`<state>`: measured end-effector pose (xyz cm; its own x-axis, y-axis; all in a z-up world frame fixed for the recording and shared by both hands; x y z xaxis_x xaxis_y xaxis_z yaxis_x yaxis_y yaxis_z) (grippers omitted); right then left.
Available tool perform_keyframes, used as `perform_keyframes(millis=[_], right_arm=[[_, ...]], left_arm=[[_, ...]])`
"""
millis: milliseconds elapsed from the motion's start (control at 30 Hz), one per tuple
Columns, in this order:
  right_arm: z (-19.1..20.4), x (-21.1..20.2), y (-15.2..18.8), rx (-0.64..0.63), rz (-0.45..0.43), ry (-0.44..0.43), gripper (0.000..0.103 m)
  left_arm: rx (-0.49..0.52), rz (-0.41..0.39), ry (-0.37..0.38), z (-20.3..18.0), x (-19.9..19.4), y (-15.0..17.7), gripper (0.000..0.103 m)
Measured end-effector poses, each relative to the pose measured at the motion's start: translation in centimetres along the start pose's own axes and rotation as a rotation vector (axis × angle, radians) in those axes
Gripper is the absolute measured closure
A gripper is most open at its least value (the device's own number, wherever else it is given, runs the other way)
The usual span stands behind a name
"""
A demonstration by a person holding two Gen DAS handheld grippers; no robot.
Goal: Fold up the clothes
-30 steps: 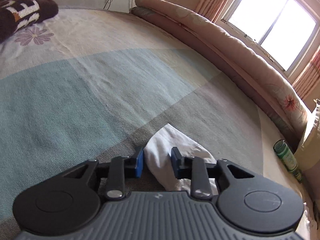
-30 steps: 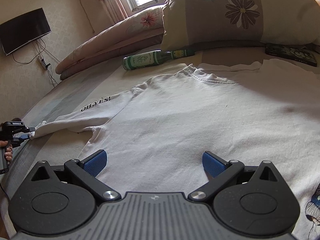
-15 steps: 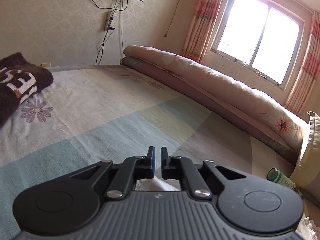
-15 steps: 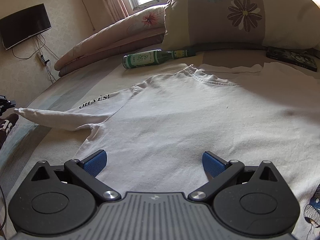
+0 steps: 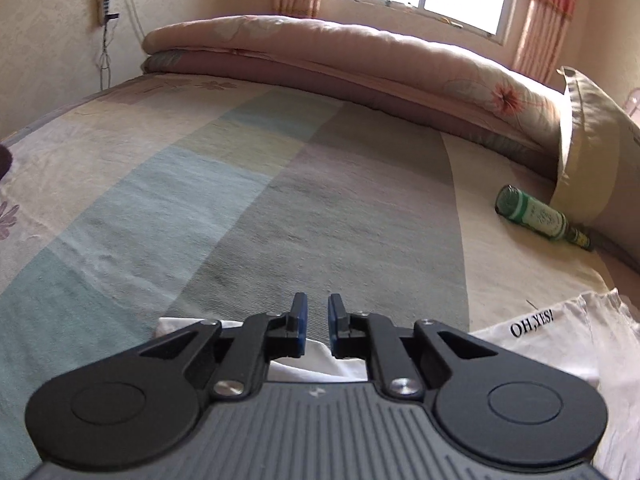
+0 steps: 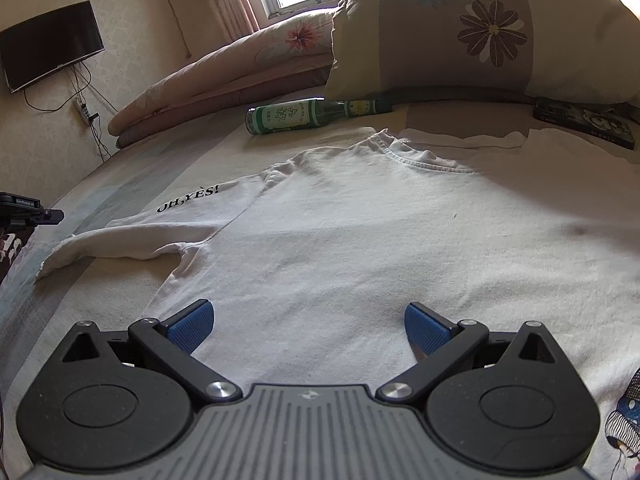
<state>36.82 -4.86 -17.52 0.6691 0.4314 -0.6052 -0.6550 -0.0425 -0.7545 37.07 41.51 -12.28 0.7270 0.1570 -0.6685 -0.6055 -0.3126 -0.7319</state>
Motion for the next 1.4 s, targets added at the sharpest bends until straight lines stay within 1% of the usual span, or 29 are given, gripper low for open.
perform_keyframes(millis=[133, 200, 267, 300, 367, 433, 533, 633, 667, 800, 933, 1033, 1133, 1200, 1300, 1333, 1367, 1400], right_arm=[[0.0, 0.0, 0.0, 0.0, 0.003, -0.003, 0.0], [0.0, 0.0, 0.0, 0.001, 0.005, -0.004, 0.0], [0.0, -0.1, 0.0, 0.003, 0.005, -0.004, 0.0], [0.0, -0.1, 0.0, 0.003, 0.006, -0.005, 0.0], [0.0, -0.1, 0.0, 0.003, 0.006, -0.004, 0.0], [0.0, 0.0, 0.0, -0.001, 0.006, -0.002, 0.0], [0.1, 0.0, 0.1, -0.011, 0.005, 0.002, 0.0], [0.1, 0.0, 0.1, -0.023, 0.005, 0.007, 0.0], [0.2, 0.0, 0.2, -0.028, 0.006, 0.009, 0.0], [0.9, -0.3, 0.4, -0.059, 0.026, 0.003, 0.0], [4.4, -1.5, 1.1, -0.112, 0.062, -0.135, 0.0], [7.4, -2.5, 2.0, -0.166, 0.093, -0.244, 0.0], [10.1, -3.1, 3.4, -0.224, 0.121, -0.313, 0.0], [11.8, -3.5, 4.3, -0.239, 0.149, -0.367, 0.0], [13.3, -4.3, 4.9, -0.258, 0.155, -0.419, 0.0], [13.8, -4.6, 5.1, -0.264, 0.156, -0.436, 0.0], [14.2, -4.9, 5.3, -0.27, 0.157, -0.452, 0.0], [14.2, -4.9, 5.3, -0.265, 0.158, -0.452, 0.0]], left_arm=[[0.069, 0.063, 0.002, -1.3, 1.7, 0.5, 0.084], [0.083, 0.094, -0.005, -1.1, 2.1, 0.7, 0.076], [0.128, 0.115, -0.019, -0.7, 2.4, 0.9, 0.072], [0.149, 0.123, -0.012, -0.7, 2.4, 1.0, 0.069], [0.182, 0.129, 0.015, -1.1, 2.2, 1.0, 0.066], [0.246, 0.127, 0.032, -1.7, 1.9, 1.0, 0.065], [0.417, 0.141, 0.036, -2.7, 1.6, 1.5, 0.065], [0.549, 0.201, 0.05, -3.5, 2.2, 2.8, 0.065], [0.581, 0.214, 0.044, -3.5, 2.4, 3.2, 0.064], [0.588, 0.225, 0.049, -3.3, 2.4, 3.4, 0.063], [0.653, 0.246, 0.037, -3.2, 2.3, 3.1, 0.062], [0.681, 0.289, 0.045, -2.8, 2.4, 2.6, 0.061], [0.703, 0.337, 0.057, -2.4, 2.6, 2.3, 0.062], [0.725, 0.401, 0.087, -2.3, 2.8, 2.9, 0.06], [0.729, 0.437, 0.11, -2.4, 2.8, 3.1, 0.061], [0.725, 0.446, 0.115, -2.4, 2.8, 3.2, 0.063], [0.72, 0.455, 0.12, -2.5, 2.8, 3.3, 0.069], [0.707, 0.461, 0.134, -2.5, 2.7, 3.5, 0.079]])
Point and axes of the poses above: each gripper's, at about its wrist camera, not at the fingertips, and x roughly the way its jaws point, z to its left, y to its underside, the point moved 10 cm from there along x, roughly the way its jaws point, and after that the axes turned 4 degrees about y, right-handed, at the moved point
